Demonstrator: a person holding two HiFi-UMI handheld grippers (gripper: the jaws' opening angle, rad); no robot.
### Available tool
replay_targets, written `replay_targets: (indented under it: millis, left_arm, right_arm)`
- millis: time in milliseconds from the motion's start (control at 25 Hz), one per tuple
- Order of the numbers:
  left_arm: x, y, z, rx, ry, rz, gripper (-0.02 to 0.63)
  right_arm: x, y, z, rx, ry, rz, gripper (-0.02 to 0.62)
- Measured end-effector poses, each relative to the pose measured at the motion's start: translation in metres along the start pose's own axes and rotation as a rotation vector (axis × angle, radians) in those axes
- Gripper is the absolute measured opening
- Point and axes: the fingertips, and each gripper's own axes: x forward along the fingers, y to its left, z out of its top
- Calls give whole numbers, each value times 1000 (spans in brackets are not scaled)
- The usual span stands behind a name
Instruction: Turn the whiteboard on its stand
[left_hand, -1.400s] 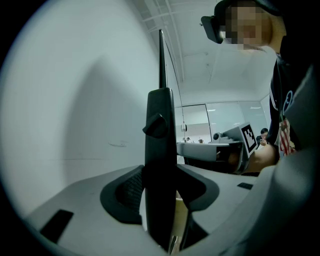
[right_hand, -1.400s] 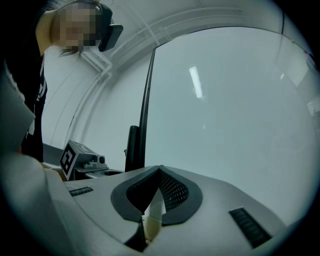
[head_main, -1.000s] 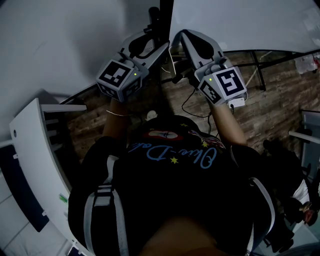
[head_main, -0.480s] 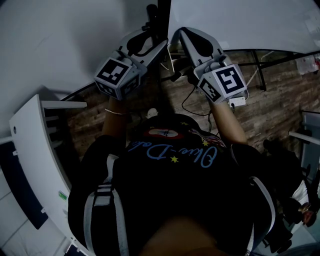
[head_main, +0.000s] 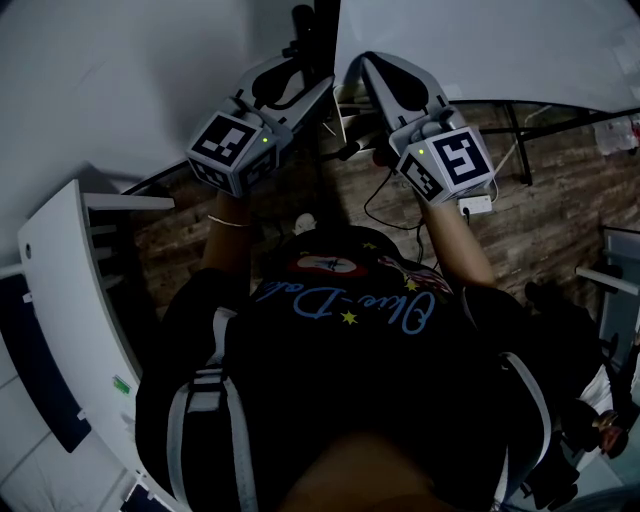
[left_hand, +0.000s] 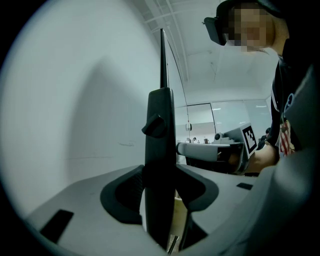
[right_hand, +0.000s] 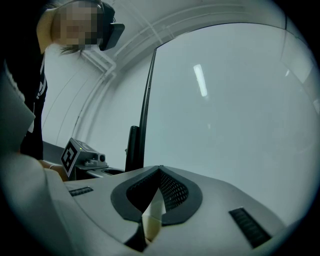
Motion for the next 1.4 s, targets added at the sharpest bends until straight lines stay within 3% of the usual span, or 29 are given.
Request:
replay_targets:
  millis: [1400]
  left_arm:
    - [-1, 1, -1, -18, 18, 41, 176]
  right_arm:
    - [1, -3, -2, 12, 4, 26, 26]
